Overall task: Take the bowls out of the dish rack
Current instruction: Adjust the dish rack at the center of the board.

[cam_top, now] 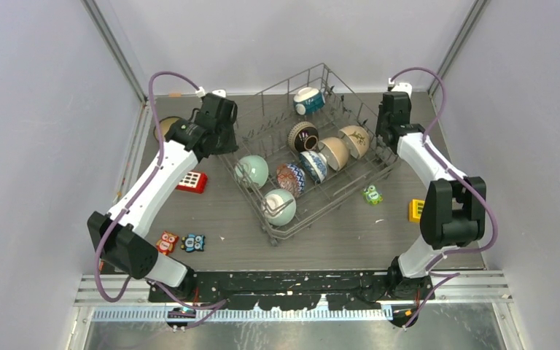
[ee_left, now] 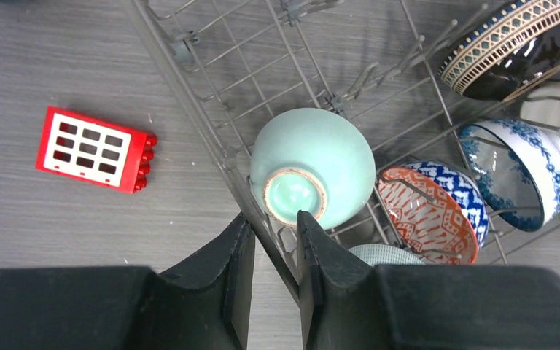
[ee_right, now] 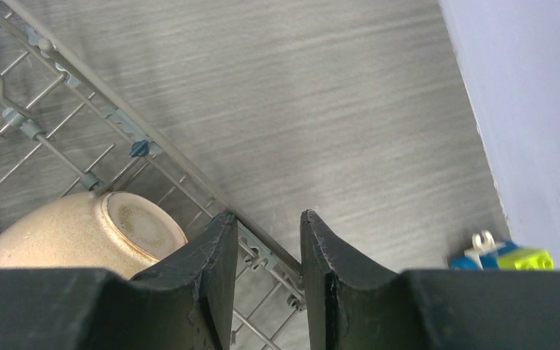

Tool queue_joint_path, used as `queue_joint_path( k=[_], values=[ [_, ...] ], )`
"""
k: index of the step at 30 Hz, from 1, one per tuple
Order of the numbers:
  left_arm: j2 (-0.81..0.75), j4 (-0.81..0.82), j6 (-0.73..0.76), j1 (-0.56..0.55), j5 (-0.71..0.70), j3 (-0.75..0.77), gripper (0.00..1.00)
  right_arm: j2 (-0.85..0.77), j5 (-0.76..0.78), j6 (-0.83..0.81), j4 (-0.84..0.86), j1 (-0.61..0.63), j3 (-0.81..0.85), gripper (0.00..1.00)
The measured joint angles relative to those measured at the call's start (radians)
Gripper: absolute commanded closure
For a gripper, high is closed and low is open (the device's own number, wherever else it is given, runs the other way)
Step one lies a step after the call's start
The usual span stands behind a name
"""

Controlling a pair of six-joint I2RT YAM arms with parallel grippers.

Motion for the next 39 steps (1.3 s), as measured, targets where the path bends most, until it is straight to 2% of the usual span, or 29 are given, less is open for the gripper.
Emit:
queue_joint_path(
  k=[14, 21, 31, 39],
  values=[
    [0.142, 0.026, 0.1, 0.072, 0.024, 0.125, 0.99, -0.294, 0.053, 0.283, -0.17, -0.005, -0.225, 0.77],
    [0.235, 0.072, 0.119, 0.106, 0.037, 0.19, 0.99, -0.369, 0.035, 0.43, -0.274, -0.006, -0.25, 0.78],
    [0.328, 0.174, 0.142, 0.13, 0.062, 0.257, 0.99, -0.513, 0.001, 0.589, -0.299, -0.009, -0.352, 0.78],
    [0.391, 0.226, 0.164, 0.137, 0.075, 0.313, 0.99, -0.555, -0.019, 0.654, -0.301, -0.012, -0.385, 0.77]
  ],
)
